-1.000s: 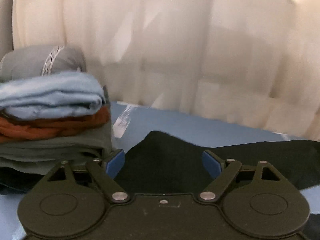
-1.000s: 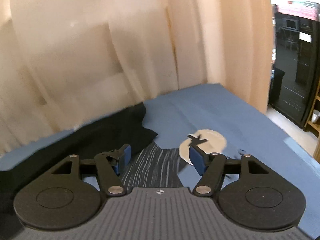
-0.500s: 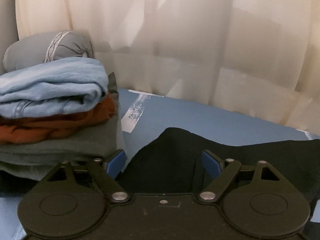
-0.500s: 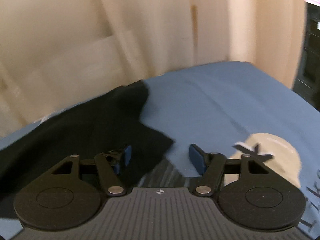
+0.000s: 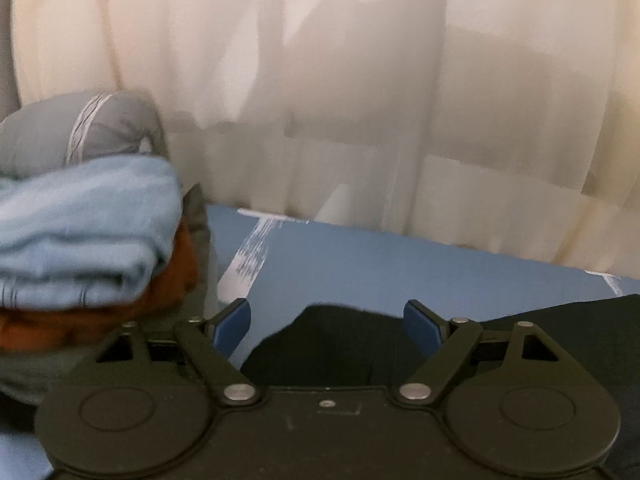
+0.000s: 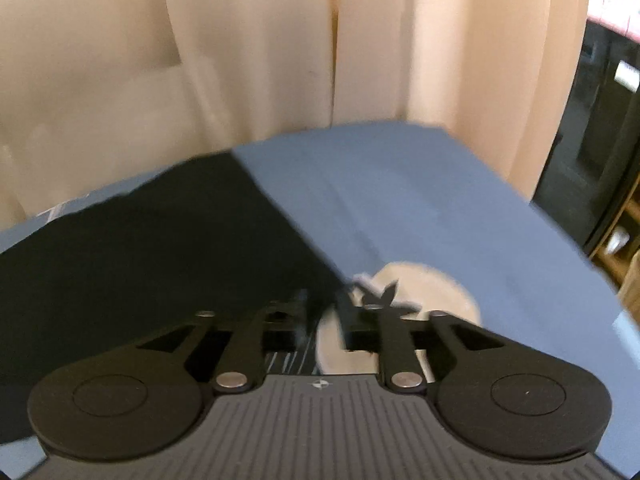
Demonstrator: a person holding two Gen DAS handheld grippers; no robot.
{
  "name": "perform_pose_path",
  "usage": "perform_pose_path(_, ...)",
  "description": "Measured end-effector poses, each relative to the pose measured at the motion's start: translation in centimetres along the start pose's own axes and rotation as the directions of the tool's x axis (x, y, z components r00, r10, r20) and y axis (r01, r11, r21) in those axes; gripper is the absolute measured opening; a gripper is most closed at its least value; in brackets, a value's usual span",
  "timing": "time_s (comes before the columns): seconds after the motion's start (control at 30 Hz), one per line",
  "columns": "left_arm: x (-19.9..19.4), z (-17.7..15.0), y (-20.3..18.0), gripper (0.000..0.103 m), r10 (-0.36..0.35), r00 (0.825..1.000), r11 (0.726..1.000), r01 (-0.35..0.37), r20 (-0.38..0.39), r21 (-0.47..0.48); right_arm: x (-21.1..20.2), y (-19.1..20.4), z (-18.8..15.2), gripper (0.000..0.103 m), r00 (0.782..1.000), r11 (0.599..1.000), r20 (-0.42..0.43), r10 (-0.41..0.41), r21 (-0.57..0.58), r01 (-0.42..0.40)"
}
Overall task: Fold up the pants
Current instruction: 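Fold the pants over with both grippers and release them flat, then grasp the black pants edge with the right gripper while the left gripper grasps too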
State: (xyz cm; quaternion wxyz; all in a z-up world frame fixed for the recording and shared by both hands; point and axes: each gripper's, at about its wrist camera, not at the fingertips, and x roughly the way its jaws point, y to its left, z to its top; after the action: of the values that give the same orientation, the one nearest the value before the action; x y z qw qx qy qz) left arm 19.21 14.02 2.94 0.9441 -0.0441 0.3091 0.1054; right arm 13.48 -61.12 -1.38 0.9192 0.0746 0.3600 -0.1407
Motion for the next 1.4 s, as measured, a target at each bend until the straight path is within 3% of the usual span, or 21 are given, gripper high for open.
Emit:
perform_pose_path(0.03,0.1,0.5,-0.2,0.103,-0.001,1.0,1.0,0.001,0.001,0.015,-0.6,0.3,0.3,0.087,0.999,1.0,0.034,-0.004,-0.001,0.005)
perform_pose_path(0.07,0.2,0.9,-0.4,0.103,-0.004,1.0,0.999,0.004,0.0,0.035,-1.0,0.5,0.8,0.095,0.998,1.0,0.063,0.005,0.006,-0.006)
perform_pose_path(0.13,0.7,1.9,-1.0,0.103,-0.011,1.0,0.996,0.012,-0.012,0.091,-1.6,1.1,2.1,0.095,0.995,0.999,0.092,0.035,0.03,-0.038)
perform_pose_path(0.2,1.6,2.5,-1.6,0.103,-0.019,0.999,0.988,0.025,-0.043,0.151,-1.8,1.8,3.3,0.103,0.992,0.996,0.104,0.069,0.056,-0.075)
perform_pose_path(0.43,5.1,1.3,-4.2,0.103,-0.04,0.99,0.921,0.09,-0.138,0.38,0.6,5.3,6.2,0.103,0.987,0.983,0.086,0.139,0.11,-0.148)
perform_pose_path(0.57,6.6,0.4,-4.4,0.103,-0.068,0.979,0.9,0.144,-0.193,0.413,3.6,6.3,8.0,0.103,0.992,0.986,0.052,0.118,0.115,-0.123)
perform_pose_path(0.93,9.8,-0.2,-3.3,0.103,-0.12,0.947,0.891,0.235,-0.297,0.388,10.2,7.2,9.0,0.103,0.992,0.975,0.014,0.123,0.186,-0.123)
perform_pose_path(1.17,11.8,-1.8,-3.9,0.103,-0.099,0.923,0.862,0.267,-0.373,0.431,12.4,6.9,9.0,0.103,0.992,0.967,0.027,0.12,0.224,-0.123)
perform_pose_path(1.37,13.1,-1.5,-3.6,0.103,-0.144,0.92,0.896,0.277,-0.364,0.347,12.2,7.1,9.6,0.103,0.972,0.943,0.021,0.235,0.238,-0.233)
perform_pose_path(1.4,13.2,-1.4,-3.4,0.103,-0.157,0.916,0.905,0.283,-0.369,0.317,12.2,7.3,9.7,0.092,0.971,0.944,0.017,0.24,0.228,-0.237)
